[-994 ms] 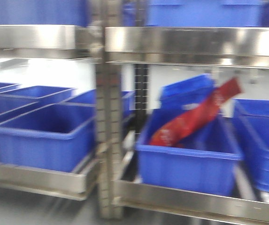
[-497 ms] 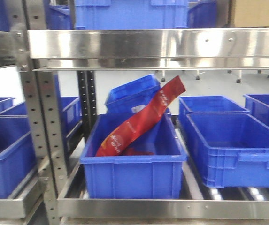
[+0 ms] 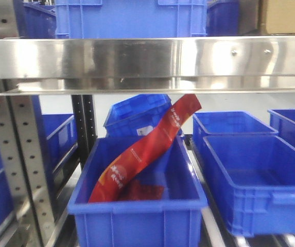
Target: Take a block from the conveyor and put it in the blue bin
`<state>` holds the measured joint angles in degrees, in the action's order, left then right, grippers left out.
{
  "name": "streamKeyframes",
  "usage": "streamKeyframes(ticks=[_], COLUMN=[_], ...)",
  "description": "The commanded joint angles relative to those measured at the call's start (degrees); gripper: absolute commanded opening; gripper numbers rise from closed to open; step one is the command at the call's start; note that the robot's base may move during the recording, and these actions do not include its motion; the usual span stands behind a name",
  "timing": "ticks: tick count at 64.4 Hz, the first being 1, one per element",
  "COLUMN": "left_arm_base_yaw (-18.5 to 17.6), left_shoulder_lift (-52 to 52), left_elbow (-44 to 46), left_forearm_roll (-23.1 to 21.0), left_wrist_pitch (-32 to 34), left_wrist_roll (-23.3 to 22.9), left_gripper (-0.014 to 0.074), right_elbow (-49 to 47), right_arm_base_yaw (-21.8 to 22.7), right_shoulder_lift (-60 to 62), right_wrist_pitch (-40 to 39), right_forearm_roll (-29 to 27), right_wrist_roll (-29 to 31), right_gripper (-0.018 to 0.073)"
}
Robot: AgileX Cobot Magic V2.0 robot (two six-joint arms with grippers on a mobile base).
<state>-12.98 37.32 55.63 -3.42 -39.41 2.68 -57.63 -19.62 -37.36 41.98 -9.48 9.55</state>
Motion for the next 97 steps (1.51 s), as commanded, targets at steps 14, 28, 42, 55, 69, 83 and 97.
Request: streamKeyframes(ticks=[14, 28, 42, 55, 69, 83, 97], left_arm_base_yaw=[-0.38, -0.38, -0.38, -0.38, -0.38, -0.38, -0.38], left_shoulder_lift=[-0.34, -0.34, -0.34, -0.34, -0.34, -0.34, -0.34], left_elbow=[-0.04, -0.04, -0.04, -0.04, -0.04, -0.04, -0.04], left_forearm_roll=[-0.35, -0.35, -0.35, -0.35, -0.35, -0.35, -0.35], left_wrist_pitch=[1.47, 1.47, 1.47, 1.47, 1.47, 1.47, 1.47], left_wrist_roll=[-0.29, -0.29, -0.29, -0.29, -0.29, -0.29, -0.29], left_gripper=[-0.0111, -0.0111, -0.0111, -0.0111, -0.0111, -0.0111, -0.0111], right_elbow=[0.09, 0.09, 0.09, 0.09, 0.09, 0.09, 0.09], right_arm_base_yaw=[-0.04, -0.04, -0.04, -0.04, -0.04, -0.04, -0.04], right_shoulder_lift=[0.20, 0.20, 0.20, 0.20, 0.20, 0.20, 0.20], right_wrist_pitch=[-1.31, -1.31, -1.31, -1.31, -1.31, -1.31, -1.31], right_forearm_roll=[0.28, 0.28, 0.28, 0.28, 0.28, 0.28, 0.28], right_wrist_roll=[0.37, 0.37, 0.37, 0.37, 0.37, 0.37, 0.37], right_gripper=[-0.0154, -0.0154, -0.0154, -0.0154, -0.0154, -0.0154, -0.0154])
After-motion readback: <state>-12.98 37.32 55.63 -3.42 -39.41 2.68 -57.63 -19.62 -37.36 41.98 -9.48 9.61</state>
